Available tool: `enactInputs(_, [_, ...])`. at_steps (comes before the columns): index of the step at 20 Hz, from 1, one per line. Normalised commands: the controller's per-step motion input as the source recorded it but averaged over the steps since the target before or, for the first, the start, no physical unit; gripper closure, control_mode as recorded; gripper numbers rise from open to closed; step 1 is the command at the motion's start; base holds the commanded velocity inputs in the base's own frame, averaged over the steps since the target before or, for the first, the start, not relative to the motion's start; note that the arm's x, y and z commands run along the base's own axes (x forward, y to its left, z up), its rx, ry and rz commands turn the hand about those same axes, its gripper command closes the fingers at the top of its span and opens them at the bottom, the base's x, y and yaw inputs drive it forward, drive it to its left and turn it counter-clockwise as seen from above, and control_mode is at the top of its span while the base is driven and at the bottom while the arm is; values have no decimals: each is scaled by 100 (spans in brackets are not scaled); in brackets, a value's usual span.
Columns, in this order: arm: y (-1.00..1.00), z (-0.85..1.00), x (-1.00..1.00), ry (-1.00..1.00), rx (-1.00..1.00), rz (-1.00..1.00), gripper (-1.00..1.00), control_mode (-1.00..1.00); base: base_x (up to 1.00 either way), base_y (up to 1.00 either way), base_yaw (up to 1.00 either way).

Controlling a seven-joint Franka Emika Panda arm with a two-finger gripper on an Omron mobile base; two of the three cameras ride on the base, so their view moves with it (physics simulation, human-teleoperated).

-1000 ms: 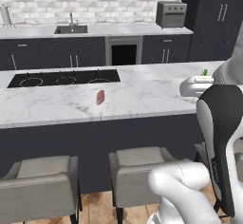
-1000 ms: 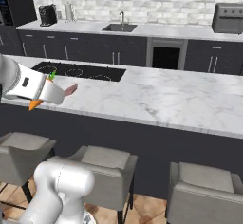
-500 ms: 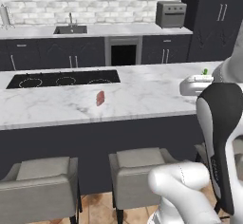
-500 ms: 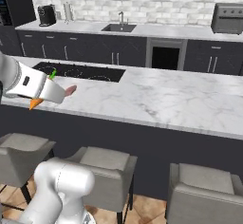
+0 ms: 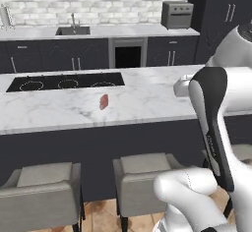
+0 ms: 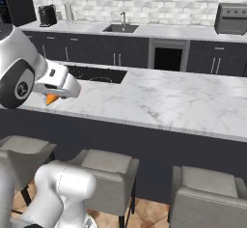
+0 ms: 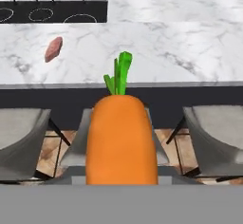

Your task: Open the fridge, remove the orange, carrot, and steak, and place them on any counter.

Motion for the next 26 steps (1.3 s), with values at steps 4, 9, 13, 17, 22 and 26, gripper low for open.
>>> enactInputs(4, [28, -62, 100, 21, 0, 26, 100, -100, 0, 0, 0])
enactInputs(9, [33, -75, 100, 14, -2, 24, 100, -100, 0, 0, 0])
enactInputs(13, [36, -65, 100, 11, -12, 4, 100, -100, 0, 0, 0])
enactInputs(17, [15, -56, 86, 1, -9, 0, 100, -100, 0, 0, 0])
enactInputs(22, [0, -30, 92, 3, 0, 0, 100, -100, 0, 0, 0])
enactInputs(26, [0, -31, 83, 0, 2, 0, 100, -100, 0, 0, 0])
